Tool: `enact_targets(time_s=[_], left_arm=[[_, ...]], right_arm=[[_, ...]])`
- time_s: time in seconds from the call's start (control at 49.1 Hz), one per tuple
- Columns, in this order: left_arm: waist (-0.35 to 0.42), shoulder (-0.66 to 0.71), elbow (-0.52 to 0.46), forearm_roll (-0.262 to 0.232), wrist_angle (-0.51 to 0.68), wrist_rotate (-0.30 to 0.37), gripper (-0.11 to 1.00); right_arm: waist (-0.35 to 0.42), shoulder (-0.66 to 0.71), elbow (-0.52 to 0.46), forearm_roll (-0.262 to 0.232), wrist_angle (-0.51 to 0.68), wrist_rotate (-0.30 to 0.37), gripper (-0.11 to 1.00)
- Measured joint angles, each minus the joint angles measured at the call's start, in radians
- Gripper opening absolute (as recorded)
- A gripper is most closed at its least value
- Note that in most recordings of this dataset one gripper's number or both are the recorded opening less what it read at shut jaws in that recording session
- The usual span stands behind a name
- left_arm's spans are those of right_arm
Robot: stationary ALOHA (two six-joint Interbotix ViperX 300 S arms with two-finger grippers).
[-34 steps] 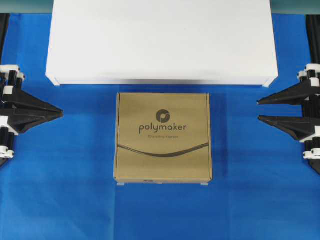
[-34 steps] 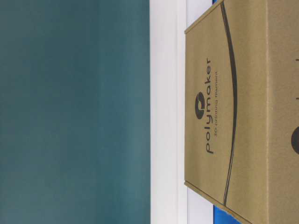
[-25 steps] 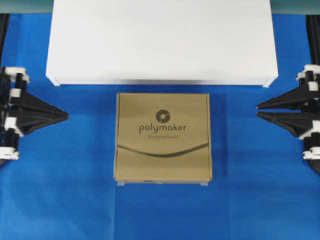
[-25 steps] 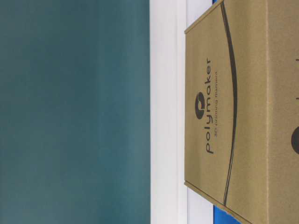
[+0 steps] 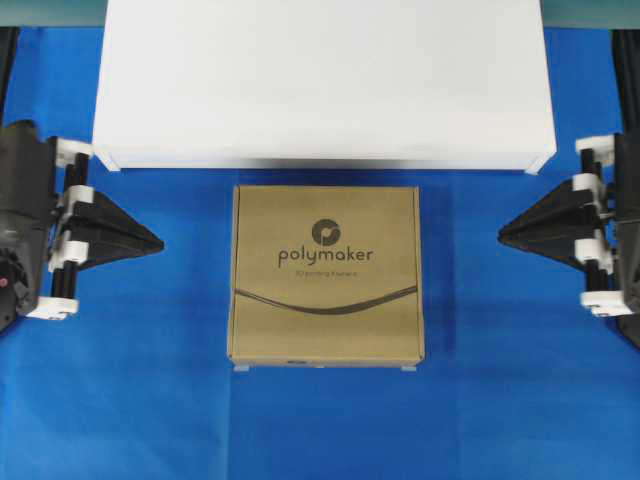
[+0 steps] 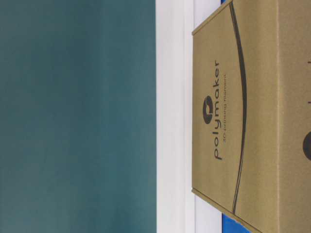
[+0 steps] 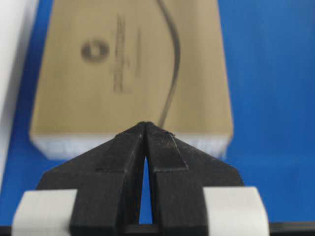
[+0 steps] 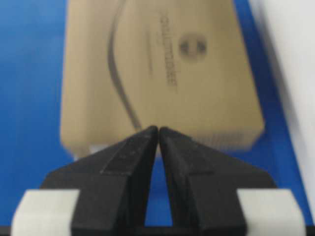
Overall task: Place the cardboard box on the stand after clamping it between your arms.
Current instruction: 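Raise both grippers from the table sides toward the box, then move both grippers inward to the left and right sides of the box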
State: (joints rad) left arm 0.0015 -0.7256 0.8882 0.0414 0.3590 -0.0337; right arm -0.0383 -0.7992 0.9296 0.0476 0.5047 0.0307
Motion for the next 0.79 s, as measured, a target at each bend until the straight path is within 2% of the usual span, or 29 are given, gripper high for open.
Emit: enact_targets(time_s=[0.081,0.204,0.407,0.55,0.611,0.652,0.713,0.794], left_arm=[[0.0,0.038,-0.048,0.002,0.103,0.005,0.0],[-0.002,0.097,-0.1,0.003,0.202,0.006,0.0],[-0.003,0.178,-0.137,0.005,0.264,0.006,0.0],[-0.006,0.192,-0.144,0.005,0.268,0.011,0.0],[-0.006,0.193,-0.144,0.006,0.272,0.023,0.01],[-0.006,0.193,-0.144,0.006,0.272,0.031,0.06],[-0.006,0.196,-0.135,0.009,0.272,0.034,0.21],[-0.003,0.207,-0.118,0.009,0.268,0.043,0.45]], right_arm=[[0.0,0.055,-0.032,-0.008,0.083,0.0,0.0],[-0.002,0.115,-0.048,-0.018,0.146,0.0,0.0],[-0.003,0.192,-0.063,-0.044,0.253,-0.002,0.03],[-0.005,0.244,-0.089,-0.057,0.321,0.0,0.1],[-0.005,0.262,-0.097,-0.057,0.325,-0.002,0.18],[-0.006,0.275,-0.1,-0.058,0.328,0.0,0.25],[-0.005,0.291,-0.106,-0.058,0.331,-0.003,0.4],[-0.005,0.31,-0.107,-0.06,0.328,-0.015,0.64]])
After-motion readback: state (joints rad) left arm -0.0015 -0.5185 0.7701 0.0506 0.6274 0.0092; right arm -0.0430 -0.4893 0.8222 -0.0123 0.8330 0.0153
